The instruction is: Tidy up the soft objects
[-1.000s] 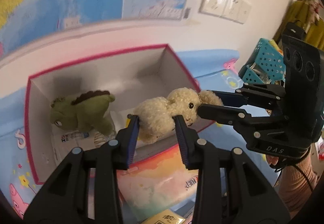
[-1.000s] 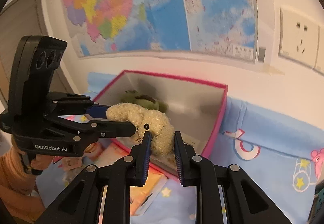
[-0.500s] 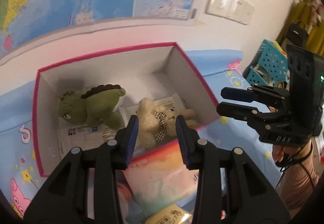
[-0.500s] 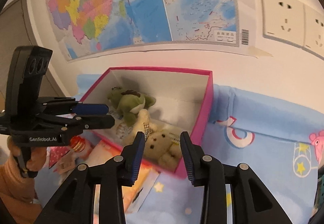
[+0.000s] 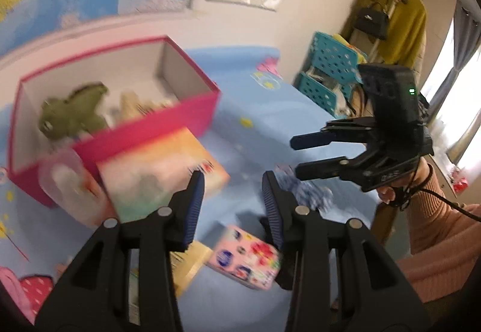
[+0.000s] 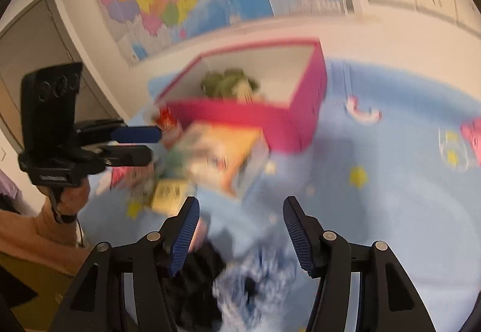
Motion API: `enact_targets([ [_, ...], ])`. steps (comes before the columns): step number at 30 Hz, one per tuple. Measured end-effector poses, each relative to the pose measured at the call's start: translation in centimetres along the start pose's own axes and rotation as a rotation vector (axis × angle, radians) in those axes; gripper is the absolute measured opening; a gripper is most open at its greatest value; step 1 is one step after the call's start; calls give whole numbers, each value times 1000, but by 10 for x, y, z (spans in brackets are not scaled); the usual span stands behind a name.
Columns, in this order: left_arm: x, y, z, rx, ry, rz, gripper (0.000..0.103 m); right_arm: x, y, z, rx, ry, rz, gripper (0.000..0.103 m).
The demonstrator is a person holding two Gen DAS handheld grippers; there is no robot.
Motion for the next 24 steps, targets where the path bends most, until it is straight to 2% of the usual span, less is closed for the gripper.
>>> enact_targets([
  [5,-16,-25,-22,-3,-50,62,41,-4,-34,-17,-104,-1,43,60],
  [8,-19,-32,-34,-14,-80,79,41,-2,-39,-22,-140,10,46,61],
  [11,-24,-37,-42,-23,-100,95,41,-2,-44,-19,-158,31,41,68],
  [15,-33,-43,-52,-31,-128,121,41,-8,-51,-17,-173,40,48,68],
  [16,-35,-44,-55,-32,-136,128,41,-11,-52,-17,-181,40,49,66],
  [17,-38,-45,-57,-33,-140,134,41,-12,-54,-18,-186,39,50,56],
  [18,-40,-46,-58,-34,-142,140,41,-14,-55,-19,-188,43,55,38],
  [19,-42,-47,-60,-38,-147,145,41,-15,-56,-20,-191,40,53,30],
  [22,-47,-48,-64,-39,-158,160,41,-9,-53,-20,-177,12,19,17],
  [24,-51,-49,-66,-42,-158,171,41,-1,-47,-21,-176,-10,-18,16],
])
Point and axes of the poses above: each gripper's, at about its wrist camera, not at the fingertips, and x roughly against the way its jaws point, z to its left, y to its top, the point moved 10 cm from there along -x, roughly the way its jaws point, and after that the axes turned 2 degrees about -x, right-handed, at the moved point
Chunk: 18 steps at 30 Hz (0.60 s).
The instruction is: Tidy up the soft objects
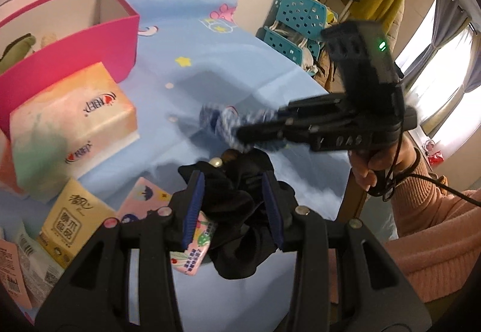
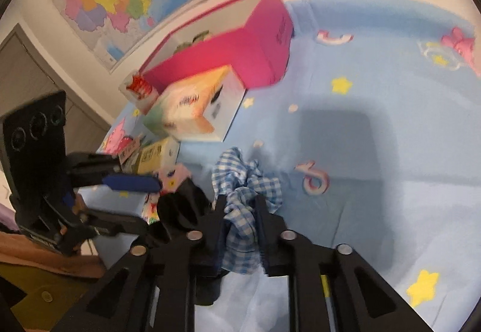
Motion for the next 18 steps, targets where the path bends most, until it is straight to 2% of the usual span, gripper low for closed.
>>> enact_targets([
  [2,-3,-1,0,-6,7,5,41,10,9,-3,3,-40,-46,16],
  [3,-3,-2,0,-7,12,6,41,13,12,-6,-2,-61,-55,22],
  [4,-3,-2,1,-9,15,8,41,15,13,-11,-11,-96,-50,29],
  [5,-3,-4,2,-10,18,11,41,17,13,-14,-12,-121,-46,45],
  [6,-3,-5,3,-10,18,15,41,22,13,-15,-10,-128,-52,55],
  [8,-3,-10,6,-3,22,25,41,34,9,-6,-4,-68,-76,56],
  [12,-6,-19,11,9,23,47,41,46,-7,10,3,0,-64,56],
  [15,-8,-23,13,13,6,61,41,35,-31,26,19,76,23,56],
  [18,-8,-24,12,10,-2,62,42,10,-46,26,-1,71,93,56],
])
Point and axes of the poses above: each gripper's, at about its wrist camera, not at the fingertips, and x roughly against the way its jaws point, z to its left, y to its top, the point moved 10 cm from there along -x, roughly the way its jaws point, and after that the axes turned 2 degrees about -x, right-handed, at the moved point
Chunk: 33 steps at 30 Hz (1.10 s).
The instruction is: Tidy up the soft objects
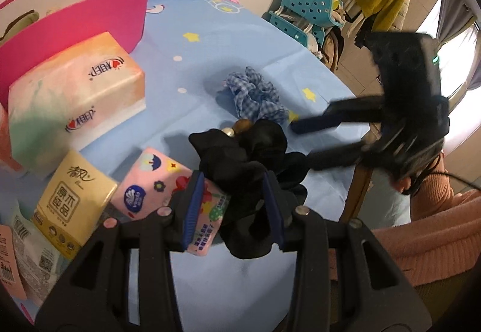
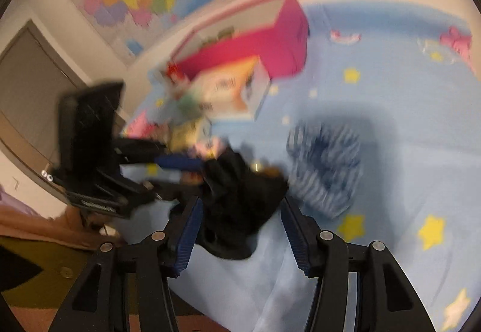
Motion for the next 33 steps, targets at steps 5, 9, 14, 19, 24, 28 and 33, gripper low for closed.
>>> enact_targets([
  [5,1,-3,-1,1,-5,4,42,-27,4,-5,-64,16,2,56],
  [9,3,-5,0,11,-15,5,43,-33,8,5,-44,42,-8,21],
  [14,5,-3,1,48,-49,-1,44,-15,24,14,-20,42,-91,12],
  [19,15,7,-2,68,-110,-30,44,13,53,34,41,53,-182,11],
  [24,34,32,-3,71,-129,-93,44,30,89,59,139,61,-239,10],
  [28,60,67,7,79,-81,-175,44,42,127,73,232,36,-289,10],
  [33,83,109,39,111,15,-237,44,46,183,85,306,11,-341,10],
])
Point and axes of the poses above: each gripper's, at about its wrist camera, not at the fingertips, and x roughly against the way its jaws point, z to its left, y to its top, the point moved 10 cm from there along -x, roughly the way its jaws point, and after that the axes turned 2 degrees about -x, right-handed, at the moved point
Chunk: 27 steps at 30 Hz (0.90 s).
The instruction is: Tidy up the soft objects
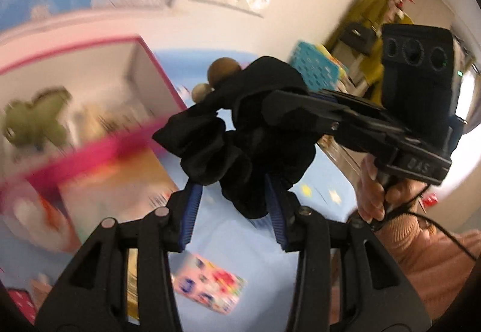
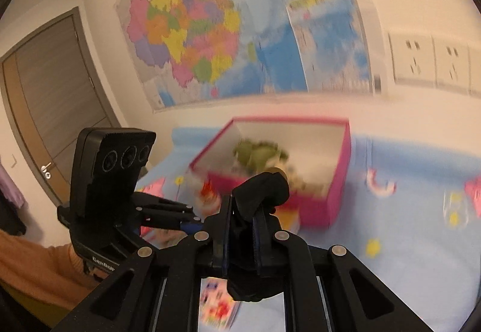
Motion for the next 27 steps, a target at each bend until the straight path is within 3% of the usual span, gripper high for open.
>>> enact_targets([
  [5,-4,46,36,41,91,-20,44,-33,40,-12,39,-16,-5,11],
  [10,-15,70,74,92,166,0,44,-73,65,-32,46,-46,28,11],
  [19,-42,87,123,174,246,89,44,-135,76,-75,47,-126,104,11],
  [23,-48,90,131,199,266,108,44,-154,72,-93,34,-175,150,21],
  [25,-50,89,131,202,269,114,44,-158,70,-104,56,-254,158,24],
  [27,-50,88,131,204,270,109,44,-155,65,-109,60,-278,160,27],
])
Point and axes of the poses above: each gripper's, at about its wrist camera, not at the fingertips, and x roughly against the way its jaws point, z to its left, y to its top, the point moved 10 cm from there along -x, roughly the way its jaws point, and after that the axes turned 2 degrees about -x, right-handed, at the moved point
